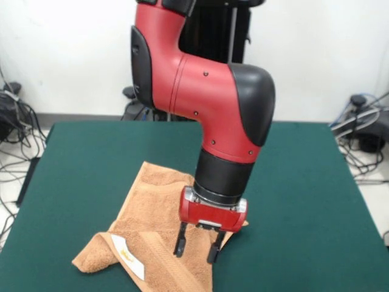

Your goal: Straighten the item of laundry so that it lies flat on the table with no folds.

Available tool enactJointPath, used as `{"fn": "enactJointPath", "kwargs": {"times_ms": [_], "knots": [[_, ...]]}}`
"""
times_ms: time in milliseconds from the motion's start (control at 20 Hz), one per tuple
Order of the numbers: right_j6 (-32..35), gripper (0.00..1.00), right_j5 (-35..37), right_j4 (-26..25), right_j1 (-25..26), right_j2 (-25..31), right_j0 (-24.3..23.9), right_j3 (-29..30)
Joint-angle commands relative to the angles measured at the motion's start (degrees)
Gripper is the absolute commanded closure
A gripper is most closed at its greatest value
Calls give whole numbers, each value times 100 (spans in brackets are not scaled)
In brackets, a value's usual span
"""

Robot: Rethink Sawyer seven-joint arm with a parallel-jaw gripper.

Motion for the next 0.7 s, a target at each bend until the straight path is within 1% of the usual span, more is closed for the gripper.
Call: {"fn": "enactJointPath", "kwargs": {"times_ms": [50, 350, 500, 700], "knots": [[1425, 0, -343, 434, 311, -37, 176, -55], [1289, 0, -450, 503, 423, 6, 154, -113], [1379, 0, -412, 779, 572, -313, 436, -233], [1310, 0, -474, 940, 735, -316, 486, -370]]}}
